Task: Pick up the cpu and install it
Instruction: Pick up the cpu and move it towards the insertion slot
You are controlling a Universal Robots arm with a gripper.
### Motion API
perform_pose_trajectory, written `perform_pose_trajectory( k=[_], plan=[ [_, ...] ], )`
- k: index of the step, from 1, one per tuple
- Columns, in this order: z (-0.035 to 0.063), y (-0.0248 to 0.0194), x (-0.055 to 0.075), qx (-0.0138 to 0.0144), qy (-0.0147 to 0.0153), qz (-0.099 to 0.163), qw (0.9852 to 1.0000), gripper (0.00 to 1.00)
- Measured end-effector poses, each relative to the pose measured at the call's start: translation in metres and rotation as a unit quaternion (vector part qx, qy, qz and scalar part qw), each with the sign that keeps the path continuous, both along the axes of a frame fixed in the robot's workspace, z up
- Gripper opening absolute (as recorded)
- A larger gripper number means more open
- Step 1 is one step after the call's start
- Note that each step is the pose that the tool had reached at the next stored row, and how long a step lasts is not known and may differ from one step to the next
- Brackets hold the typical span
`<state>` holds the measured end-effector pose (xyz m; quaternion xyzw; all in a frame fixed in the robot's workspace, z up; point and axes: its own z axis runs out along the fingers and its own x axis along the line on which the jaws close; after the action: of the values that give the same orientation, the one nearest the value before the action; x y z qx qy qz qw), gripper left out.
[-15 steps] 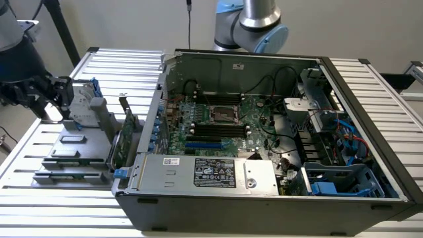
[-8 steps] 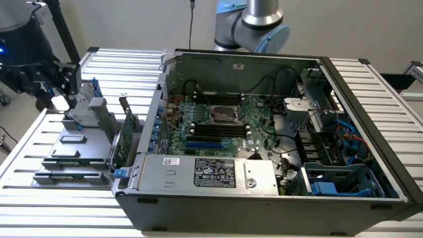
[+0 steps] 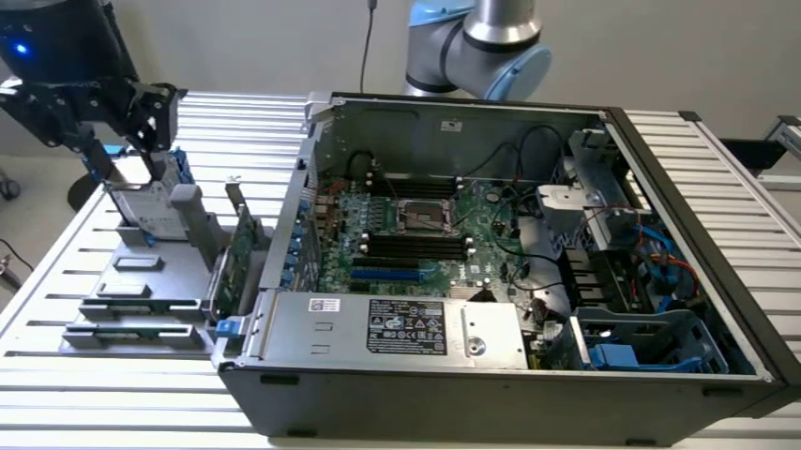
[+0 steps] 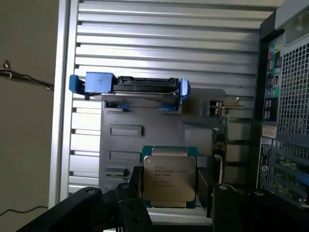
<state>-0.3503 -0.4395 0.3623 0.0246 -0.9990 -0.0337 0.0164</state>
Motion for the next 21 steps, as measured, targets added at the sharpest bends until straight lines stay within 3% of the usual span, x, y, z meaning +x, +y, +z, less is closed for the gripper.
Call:
perform_pose_trajectory(
  k=[5,21],
  plan=[
    [0.0065,0.0000,0.022,-0.0001,0.0019,0.001,1.0000,0.54],
    [0.0066,0.0007,0.095,0.0006,0.0023,0.001,1.0000,0.54]
  ],
)
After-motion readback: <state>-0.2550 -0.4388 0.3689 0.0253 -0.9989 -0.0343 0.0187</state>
